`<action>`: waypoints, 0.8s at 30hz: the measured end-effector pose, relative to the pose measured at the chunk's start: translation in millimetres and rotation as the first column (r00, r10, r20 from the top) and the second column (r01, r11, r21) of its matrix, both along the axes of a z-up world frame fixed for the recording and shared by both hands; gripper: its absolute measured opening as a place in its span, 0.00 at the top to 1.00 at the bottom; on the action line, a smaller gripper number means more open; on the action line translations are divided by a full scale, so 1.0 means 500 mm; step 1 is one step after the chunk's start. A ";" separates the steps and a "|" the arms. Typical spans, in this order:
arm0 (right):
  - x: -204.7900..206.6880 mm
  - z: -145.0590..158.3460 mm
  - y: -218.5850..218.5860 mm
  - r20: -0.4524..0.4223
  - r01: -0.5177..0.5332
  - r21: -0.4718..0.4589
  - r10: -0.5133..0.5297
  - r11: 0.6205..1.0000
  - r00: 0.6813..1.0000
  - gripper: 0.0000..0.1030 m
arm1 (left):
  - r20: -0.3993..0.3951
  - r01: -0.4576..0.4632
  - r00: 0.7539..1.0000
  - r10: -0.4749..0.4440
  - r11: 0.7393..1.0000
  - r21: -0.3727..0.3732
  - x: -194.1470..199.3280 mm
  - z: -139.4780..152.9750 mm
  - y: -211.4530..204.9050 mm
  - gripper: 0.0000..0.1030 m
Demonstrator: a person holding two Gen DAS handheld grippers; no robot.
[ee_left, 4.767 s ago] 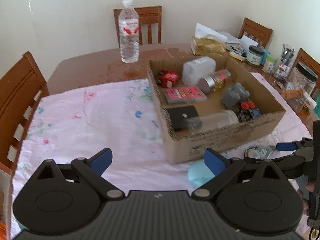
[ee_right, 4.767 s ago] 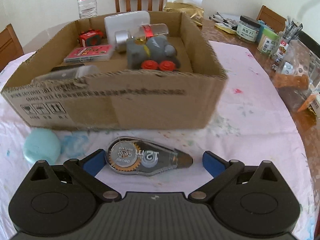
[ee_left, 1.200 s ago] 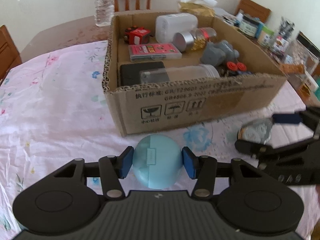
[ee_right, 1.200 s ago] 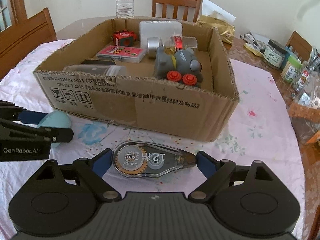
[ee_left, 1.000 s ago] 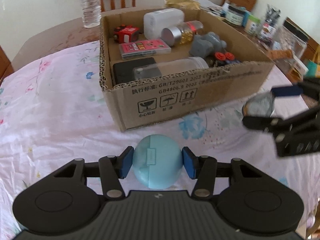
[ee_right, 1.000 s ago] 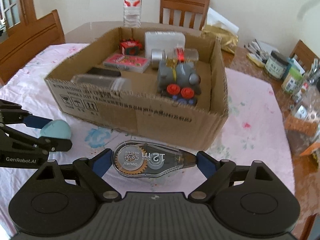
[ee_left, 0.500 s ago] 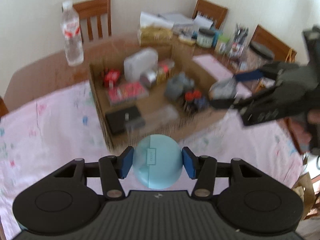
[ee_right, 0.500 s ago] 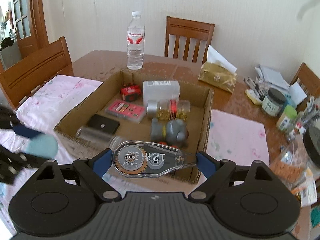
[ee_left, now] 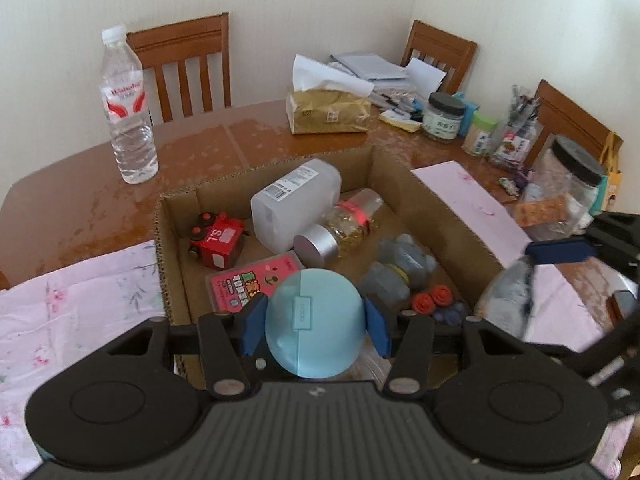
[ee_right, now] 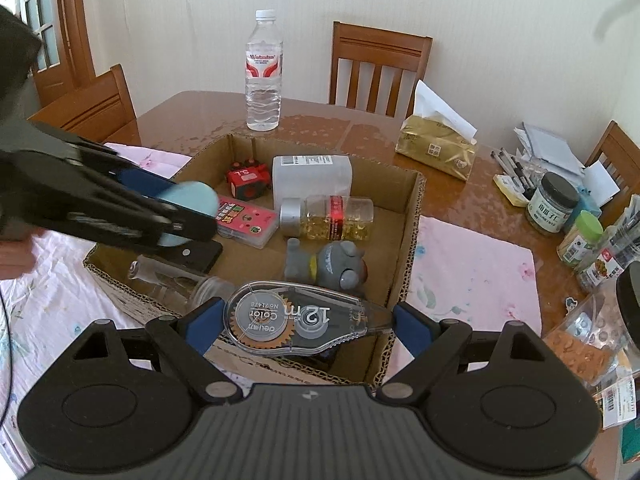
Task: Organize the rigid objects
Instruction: 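Carry the blue case with the left tool while the right tool carries the tape to the box, then open the left tool to drop the blue case while the right tool releases the tape in the box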
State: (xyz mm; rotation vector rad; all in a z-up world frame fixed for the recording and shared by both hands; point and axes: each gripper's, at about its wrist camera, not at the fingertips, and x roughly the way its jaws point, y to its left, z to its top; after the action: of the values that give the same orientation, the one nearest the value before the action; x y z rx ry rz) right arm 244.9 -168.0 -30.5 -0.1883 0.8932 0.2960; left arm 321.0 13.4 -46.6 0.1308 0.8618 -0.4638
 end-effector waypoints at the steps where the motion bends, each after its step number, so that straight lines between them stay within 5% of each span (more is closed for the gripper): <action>1: 0.001 0.001 -0.001 0.000 0.000 -0.002 0.000 1.000 1.000 0.10 | -0.001 0.000 1.000 0.000 1.000 0.000 0.006 -0.008 -0.003 0.50; 9: 0.012 -0.004 -0.004 -0.014 -0.008 -0.011 0.008 1.000 1.000 0.10 | -0.029 -0.032 0.999 0.032 0.999 -0.002 0.033 -0.054 -0.010 0.49; 11: 0.013 -0.007 -0.001 -0.019 -0.015 -0.011 0.015 1.000 1.000 0.10 | 0.000 -0.057 0.998 0.057 0.998 0.010 0.031 -0.050 -0.009 0.33; 13: 0.014 -0.009 0.002 -0.024 -0.022 -0.011 0.022 1.000 0.999 0.10 | 0.029 -0.069 0.997 0.069 0.998 -0.002 0.027 -0.034 -0.003 0.07; 14: 0.016 -0.010 0.004 -0.026 -0.025 -0.010 0.025 1.000 0.999 0.10 | 0.046 -0.075 0.996 0.076 0.997 -0.020 0.022 -0.022 0.003 0.05; 21: 0.028 -0.018 0.027 -0.023 -0.044 0.002 0.044 0.999 0.999 0.10 | 0.142 -0.136 0.980 0.137 0.991 -0.016 -0.005 0.041 0.032 0.01; 24: 0.034 -0.016 0.035 -0.018 -0.037 0.020 0.037 0.999 0.999 0.00 | 0.191 -0.161 0.969 0.155 0.987 0.017 -0.026 0.058 0.043 0.01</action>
State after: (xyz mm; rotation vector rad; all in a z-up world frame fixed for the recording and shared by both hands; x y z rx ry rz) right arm 262.0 -150.4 -38.4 -0.1847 0.9057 0.3411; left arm 307.8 35.0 -17.5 0.1325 0.6873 -0.2824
